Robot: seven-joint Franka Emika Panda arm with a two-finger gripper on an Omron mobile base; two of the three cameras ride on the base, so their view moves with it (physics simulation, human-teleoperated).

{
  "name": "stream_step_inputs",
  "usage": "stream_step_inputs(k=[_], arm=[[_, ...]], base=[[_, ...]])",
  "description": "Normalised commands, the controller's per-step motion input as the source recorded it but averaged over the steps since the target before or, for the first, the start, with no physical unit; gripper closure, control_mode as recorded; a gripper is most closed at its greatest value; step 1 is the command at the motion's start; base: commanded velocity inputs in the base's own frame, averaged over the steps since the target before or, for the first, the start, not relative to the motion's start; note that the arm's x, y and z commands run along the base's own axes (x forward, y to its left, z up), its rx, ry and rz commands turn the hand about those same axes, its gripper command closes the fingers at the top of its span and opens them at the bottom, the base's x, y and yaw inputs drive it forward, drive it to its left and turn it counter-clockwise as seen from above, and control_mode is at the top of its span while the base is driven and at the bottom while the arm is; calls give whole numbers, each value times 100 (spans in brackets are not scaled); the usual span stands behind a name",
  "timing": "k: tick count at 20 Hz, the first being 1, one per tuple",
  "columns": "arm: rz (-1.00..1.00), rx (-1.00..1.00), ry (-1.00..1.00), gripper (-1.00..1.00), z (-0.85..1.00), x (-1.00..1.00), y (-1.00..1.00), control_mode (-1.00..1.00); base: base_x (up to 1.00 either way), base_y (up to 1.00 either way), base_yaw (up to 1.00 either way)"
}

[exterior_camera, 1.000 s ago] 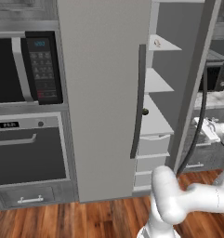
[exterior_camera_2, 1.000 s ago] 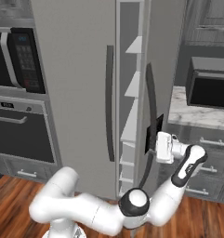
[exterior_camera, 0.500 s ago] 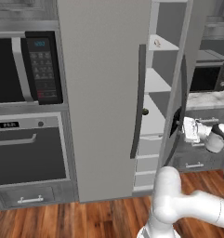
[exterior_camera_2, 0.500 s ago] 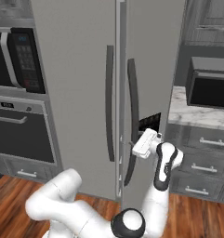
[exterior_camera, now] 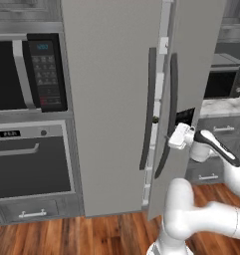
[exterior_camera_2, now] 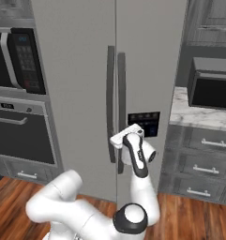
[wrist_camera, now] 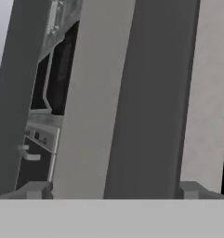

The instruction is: There's a fish in the fridge that needs to be moved to the freezer for freezing. Pick up the fish from the fridge, place it on any shelf in the freezer, and close the fridge and freezer doors when done.

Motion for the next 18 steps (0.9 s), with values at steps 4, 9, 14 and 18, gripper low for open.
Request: stream_step_inputs(k=[4, 9, 14, 18], arm=[[-18, -5, 6, -100, 5, 73, 95, -100], [-6, -1, 17, -100, 21, 84, 44, -100], [22, 16, 29, -100, 20, 90, 0, -100], [42, 27, 32, -100, 5, 100, 0, -100]], base=[[0, 0, 0], [0, 0, 0], [0, 0, 0], [0, 0, 0]])
